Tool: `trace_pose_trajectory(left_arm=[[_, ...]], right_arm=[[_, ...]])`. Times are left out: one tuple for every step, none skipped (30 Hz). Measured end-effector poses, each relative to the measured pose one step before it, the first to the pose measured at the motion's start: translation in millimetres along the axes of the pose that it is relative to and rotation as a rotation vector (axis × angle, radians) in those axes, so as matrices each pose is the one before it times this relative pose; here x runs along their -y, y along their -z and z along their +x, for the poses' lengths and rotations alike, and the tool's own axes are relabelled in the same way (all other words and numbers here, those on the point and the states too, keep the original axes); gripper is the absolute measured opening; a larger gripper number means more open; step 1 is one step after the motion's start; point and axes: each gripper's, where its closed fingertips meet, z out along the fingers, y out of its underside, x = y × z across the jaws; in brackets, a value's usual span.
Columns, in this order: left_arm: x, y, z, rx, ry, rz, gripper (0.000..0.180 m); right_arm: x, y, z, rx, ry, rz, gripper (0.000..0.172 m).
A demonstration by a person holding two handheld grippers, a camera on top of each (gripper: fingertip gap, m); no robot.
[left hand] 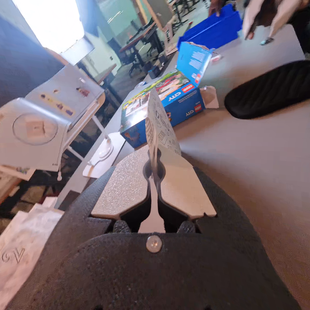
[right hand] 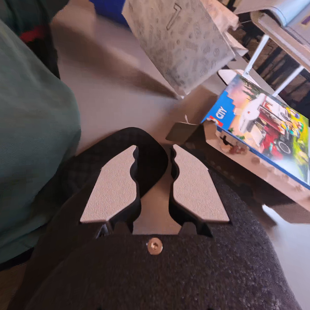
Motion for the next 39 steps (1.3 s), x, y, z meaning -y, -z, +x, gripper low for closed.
trace_pose_trajectory(left_arm=[[-3.65,-2.52,10.89,-0.0248,-0.0408,0.0138,0.001],[-3.92,-3.07,11.52,-0.0333,-0.0225,0.0056,0.001],[-3.74,-2.74,10.27,-0.0329,-0.0112,0.0067,0.001],[-5.80,-1.83,7.44,-0.0258,-0.0117,-0.0055,0.001],[-6.92,-0.65,5.63,-0.0237,-0.0070,-0.0113,0.003],[-4.56,1.15,3.44,-0.0219,0.0196,0.0017,0.009],[-1.35,3.26,3.74,-0.0369,0.0515,0.0137,0.021],[3.54,5.18,1.81,-0.0304,0.0658,0.0315,0.034],[6.77,6.56,-0.90,-0.0049,0.0493,0.0395,0.040],[7.33,6.57,-0.85,0.0118,0.0164,0.0323,0.042],[4.25,4.45,0.59,0.0178,-0.0076,0.0012,0.043],[-0.82,1.17,3.34,0.0106,-0.0169,-0.0375,0.047],[-5.74,-1.87,1.70,0.0246,-0.0162,-0.0670,0.050],[-9.05,-3.79,-5.03,0.0691,-0.0252,-0.0814,0.051],[-9.55,-4.93,-5.05,0.0647,-0.0325,-0.0728,0.052],[-5.81,-5.72,0.08,0.0282,-0.0091,-0.0380,0.047],[-3.13,-6.22,1.25,0.0192,0.0076,-0.0174,0.031],[-2.56,-5.14,3.26,0.0096,-0.0268,-0.0131,0.002],[3.69,-2.29,2.28,0.0178,-0.0543,0.0216,0.001],[5.72,-0.09,3.69,-0.0069,-0.0414,0.0231,0.001],[9.08,1.28,2.04,-0.0082,-0.0196,0.0380,0.001],[12.20,2.65,1.03,-0.0065,-0.0181,0.0584,0.002],[11.22,3.15,-0.78,-0.0026,-0.0093,0.0489,0.001],[9.05,2.95,-1.53,-0.0042,-0.0010,0.0329,0.001],[7.88,2.43,-0.45,-0.0132,0.0085,0.0289,0.001],[7.96,1.62,0.55,-0.0170,0.0144,0.0344,0.001],[8.46,0.55,0.70,-0.0110,0.0104,0.0422,0.001],[8.71,0.01,4.29,-0.0307,0.0074,0.0456,0.001],[8.79,-0.77,4.10,-0.0274,0.0076,0.0440,0.001],[8.67,-1.48,2.20,-0.0144,0.0091,0.0405,0.001],[8.20,-2.48,1.10,-0.0091,0.0090,0.0353,0.001],[7.19,-3.53,0.77,-0.0080,0.0093,0.0272,0.001],[6.11,-4.84,1.76,-0.0140,0.0072,0.0226,0.001],[3.84,-5.85,2.75,-0.0200,0.0002,0.0129,0.001],[2.06,-6.21,2.41,-0.0197,-0.0054,0.0073,0.001],[0.52,-6.61,2.28,-0.0243,0.0012,0.0041,0.001],[-0.11,-6.90,2.06,-0.0266,0.0075,0.0057,0.001],[1.03,-6.42,0.49,-0.0182,0.0178,0.0199,0.001],[0.89,-4.91,-1.04,-0.0128,0.0245,0.0203,0.001]], right_arm=[[3.11,-6.52,-3.37,0.0246,0.0047,0.0043,0.036],[3.05,-5.94,-2.32,0.0223,-0.0104,0.0096,0.036],[3.20,-5.63,-1.85,0.0191,-0.0172,0.0145,0.036],[2.47,-5.57,-1.87,0.0159,-0.0160,0.0124,0.036],[0.88,-5.32,-1.65,0.0108,-0.0090,0.0040,0.038],[-0.67,-4.99,-1.14,0.0052,-0.0016,-0.0033,0.036],[-1.89,-4.52,-0.14,0.0007,0.0005,-0.0074,0.036],[-2.66,-3.75,0.86,-0.0027,-0.0040,-0.0088,0.036],[-2.89,-2.84,1.45,-0.0041,-0.0101,-0.0085,0.038],[-3.13,-2.17,1.82,-0.0059,-0.0115,-0.0081,0.036],[-3.21,-1.64,2.70,-0.0115,-0.0086,-0.0098,0.037],[-3.51,-1.42,3.93,-0.0195,-0.0057,-0.0121,0.036],[-2.91,-1.53,4.20,-0.0215,-0.0042,-0.0101,0.036],[-1.69,-1.68,2.58,-0.0117,-0.0042,-0.0030,0.036],[-0.01,-1.99,0.38,0.0016,-0.0047,0.0052,0.036],[0.89,-2.16,-0.54,0.0061,-0.0042,0.0096,0.036],[0.91,-2.35,0.02,0.0003,-0.0025,0.0082,0.036],[0.38,-2.28,0.85,-0.0064,0.0002,0.0050,0.036],[0.28,-1.96,1.28,-0.0098,0.0024,0.0058,0.036],[0.60,-1.35,1.53,-0.0105,0.0030,0.0108,0.037],[1.01,-0.75,1.64,-0.0101,0.0048,0.0164,0.037],[1.09,-0.47,1.91,-0.0125,0.0105,0.0202,0.038],[1.16,-0.33,2.98,-0.0208,0.0159,0.0201,0.040],[0.80,-0.54,3.93,-0.0287,0.0178,0.0152,0.044],[0.34,-0.99,3.77,-0.0295,0.0182,0.0108,0.050],[0.73,-1.54,1.94,-0.0215,0.0164,0.0115,0.060],[2.27,-1.93,-0.48,-0.0094,0.0104,0.0182,0.069],[4.24,-1.90,-2.36,0.0014,0.0035,0.0286,0.076],[6.50,-1.44,-3.97,0.0104,0.0008,0.0411,0.083],[8.61,-0.72,-6.26,0.0239,0.0045,0.0537,0.089],[10.48,-0.02,-9.34,0.0408,0.0093,0.0610,0.093],[11.13,-0.21,-10.94,0.0472,0.0098,0.0583,0.093],[11.07,-0.79,-10.31,0.0402,0.0113,0.0507,0.093],[10.67,-0.97,-8.71,0.0284,0.0131,0.0445,0.091],[9.42,-0.85,-6.90,0.0218,0.0113,0.0363,0.086],[7.26,-0.15,-5.45,0.0183,0.0093,0.0257,0.074],[5.49,0.97,-3.68,0.0110,0.0149,0.0210,0.048],[3.53,1.86,-1.46,0.0011,0.0211,0.0171,0.021],[0.69,2.78,1.43,-0.0077,0.0149,0.0013,0.010]])
